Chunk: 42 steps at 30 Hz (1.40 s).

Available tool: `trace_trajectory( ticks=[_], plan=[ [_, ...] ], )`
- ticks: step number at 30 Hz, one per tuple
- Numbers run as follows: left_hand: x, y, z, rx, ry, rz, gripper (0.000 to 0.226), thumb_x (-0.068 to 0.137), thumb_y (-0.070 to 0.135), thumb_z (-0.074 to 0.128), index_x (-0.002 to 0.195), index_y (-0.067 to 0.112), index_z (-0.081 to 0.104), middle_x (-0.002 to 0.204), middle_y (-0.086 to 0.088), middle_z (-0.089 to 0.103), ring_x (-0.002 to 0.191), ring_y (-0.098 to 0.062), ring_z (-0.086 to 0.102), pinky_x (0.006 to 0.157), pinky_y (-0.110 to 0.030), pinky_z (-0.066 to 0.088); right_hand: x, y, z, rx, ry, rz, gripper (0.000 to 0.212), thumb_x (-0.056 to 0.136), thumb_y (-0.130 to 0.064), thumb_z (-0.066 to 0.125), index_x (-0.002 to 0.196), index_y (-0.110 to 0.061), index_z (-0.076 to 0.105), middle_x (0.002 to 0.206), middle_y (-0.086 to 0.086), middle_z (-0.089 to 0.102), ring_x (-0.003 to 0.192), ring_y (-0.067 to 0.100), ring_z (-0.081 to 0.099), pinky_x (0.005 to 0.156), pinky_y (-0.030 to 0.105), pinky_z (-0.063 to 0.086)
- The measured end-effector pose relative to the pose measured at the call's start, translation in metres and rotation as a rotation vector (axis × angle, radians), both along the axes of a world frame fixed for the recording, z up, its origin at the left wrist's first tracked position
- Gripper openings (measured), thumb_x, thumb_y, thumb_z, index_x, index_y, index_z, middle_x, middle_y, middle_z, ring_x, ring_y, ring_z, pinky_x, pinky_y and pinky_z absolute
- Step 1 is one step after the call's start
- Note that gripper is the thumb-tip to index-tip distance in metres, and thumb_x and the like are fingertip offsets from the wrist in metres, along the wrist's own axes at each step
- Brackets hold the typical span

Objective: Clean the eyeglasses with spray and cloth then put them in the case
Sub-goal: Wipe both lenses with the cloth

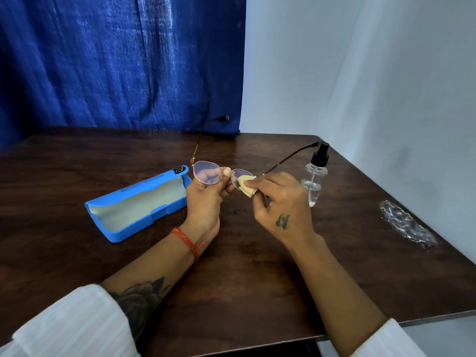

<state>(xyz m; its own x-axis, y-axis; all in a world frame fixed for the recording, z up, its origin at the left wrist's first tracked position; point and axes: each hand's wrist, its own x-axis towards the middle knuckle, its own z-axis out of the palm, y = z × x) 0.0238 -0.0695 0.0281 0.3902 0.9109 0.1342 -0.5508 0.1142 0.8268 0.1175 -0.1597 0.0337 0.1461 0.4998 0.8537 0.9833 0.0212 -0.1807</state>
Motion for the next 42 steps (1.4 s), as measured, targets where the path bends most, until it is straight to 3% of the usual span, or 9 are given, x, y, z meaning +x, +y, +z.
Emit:
trace_trajectory(
  ticks=[5,10,14,18,22,28,33,37,42],
  plan=[
    [0.001,-0.003,0.0,0.004,0.007,-0.012,0.007,0.084,0.001,0.058,0.087,0.007,0.06,0.075,-0.002,0.067,0.064,-0.004,0.065,0.062,-0.017,0.055,-0.001,0.005,-0.003,0.02,-0.006,-0.101,0.027,0.073,-0.002,0.053,0.091,-0.003,0.073,0.089,0.011,0.071,0.076,0.025,0.062,0.071,0.029,0.052],
    [0.0,-0.002,-0.002,-0.033,0.001,-0.032,0.007,0.084,0.003,0.059,0.089,0.008,0.059,0.08,-0.004,0.064,0.066,-0.005,0.063,0.061,-0.016,0.053,-0.005,0.008,-0.003,-0.033,-0.007,0.0,0.025,0.076,-0.005,0.061,0.099,-0.002,0.071,0.1,0.01,0.071,0.087,0.022,0.058,0.082,0.02,0.043],
    [0.0,0.001,-0.002,-0.053,0.011,-0.013,0.007,0.084,0.003,0.059,0.088,0.008,0.059,0.079,-0.005,0.067,0.07,-0.009,0.063,0.063,-0.017,0.054,-0.004,0.004,-0.002,-0.049,-0.009,0.088,0.018,0.077,-0.007,0.063,0.091,-0.003,0.073,0.094,0.008,0.072,0.092,0.021,0.063,0.086,0.028,0.05],
    [-0.001,0.003,-0.001,-0.04,0.009,0.017,0.008,0.083,0.003,0.06,0.083,0.011,0.061,0.065,0.005,0.07,0.066,-0.007,0.065,0.064,-0.018,0.055,-0.003,0.003,-0.004,-0.064,-0.016,0.051,0.022,0.081,-0.011,0.055,0.087,-0.001,0.072,0.091,0.011,0.071,0.088,0.022,0.068,0.08,0.033,0.056],
    [0.001,0.0,-0.004,0.035,0.03,-0.002,0.005,0.084,0.005,0.06,0.086,0.009,0.061,0.076,-0.003,0.067,0.069,-0.008,0.064,0.063,-0.018,0.054,-0.009,0.005,-0.001,0.015,-0.033,-0.017,0.021,0.082,-0.006,0.051,0.088,0.0,0.07,0.088,0.013,0.071,0.075,0.025,0.068,0.07,0.029,0.055],
    [0.0,0.002,-0.005,0.026,0.027,0.006,0.011,0.084,0.004,0.06,0.095,0.005,0.058,0.069,0.004,0.07,0.066,-0.005,0.065,0.061,-0.018,0.054,-0.011,0.008,-0.002,-0.011,0.037,0.118,0.027,0.073,0.013,0.059,0.092,-0.002,0.071,0.093,0.01,0.072,0.091,0.021,0.068,0.087,0.019,0.048],
    [-0.001,0.003,-0.001,0.029,0.029,0.033,0.009,0.084,0.003,0.059,0.093,0.005,0.059,0.07,0.001,0.07,0.063,-0.004,0.066,0.06,-0.016,0.054,-0.007,0.005,-0.001,0.008,-0.014,0.096,0.03,0.061,0.015,0.054,0.075,-0.004,0.073,0.08,0.008,0.073,0.078,0.021,0.07,0.076,0.025,0.053],
    [-0.002,0.003,-0.001,0.063,0.048,0.038,0.013,0.086,0.004,0.057,0.098,0.002,0.058,0.083,-0.006,0.064,0.066,-0.004,0.064,0.065,-0.018,0.054,-0.008,0.007,-0.001,0.052,-0.026,0.022,0.031,0.071,0.004,0.043,0.082,-0.002,0.071,0.083,0.012,0.071,0.077,0.025,0.067,0.075,0.024,0.05],
    [-0.002,0.002,-0.003,0.081,0.071,0.026,0.008,0.084,0.006,0.06,0.092,0.007,0.06,0.083,-0.008,0.066,0.068,-0.007,0.064,0.064,-0.018,0.054,-0.009,0.009,-0.002,0.003,0.063,0.087,0.023,0.077,0.008,0.054,0.089,-0.004,0.069,0.094,0.01,0.071,0.088,0.022,0.067,0.08,0.024,0.051]
  ],
)
